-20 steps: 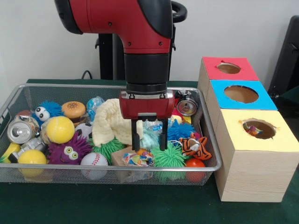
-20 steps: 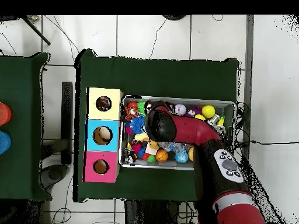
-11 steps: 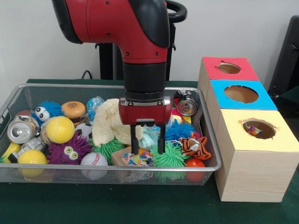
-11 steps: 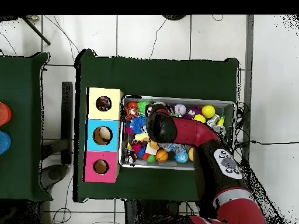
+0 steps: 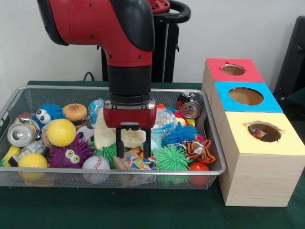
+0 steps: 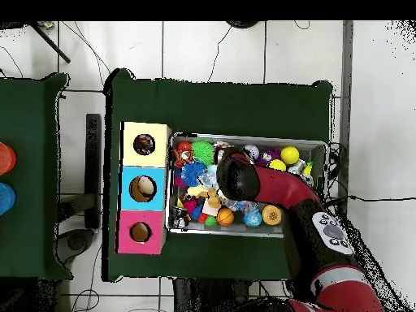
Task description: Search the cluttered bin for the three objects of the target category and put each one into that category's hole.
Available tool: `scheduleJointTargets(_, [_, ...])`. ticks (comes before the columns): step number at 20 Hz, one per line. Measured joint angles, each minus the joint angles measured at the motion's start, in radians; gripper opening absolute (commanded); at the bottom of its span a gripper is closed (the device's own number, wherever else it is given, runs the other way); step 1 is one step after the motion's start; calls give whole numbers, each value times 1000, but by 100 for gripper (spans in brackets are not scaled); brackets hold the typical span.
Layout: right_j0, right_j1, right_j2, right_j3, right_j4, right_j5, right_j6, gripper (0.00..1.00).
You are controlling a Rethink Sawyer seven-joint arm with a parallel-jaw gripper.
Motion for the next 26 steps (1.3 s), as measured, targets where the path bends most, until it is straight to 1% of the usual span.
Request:
scheduleJointTargets(14, [14,21,0,-17,-6,0,0,100])
scheduleJointTargets(20, [6,28,16,-39,-48,0,0,100])
scheduleJointTargets(21, [-2,33,28,-49,-66,0,0,100])
scheduleJointTargets(26, [-28,44,67,-64,-104,0,0,100])
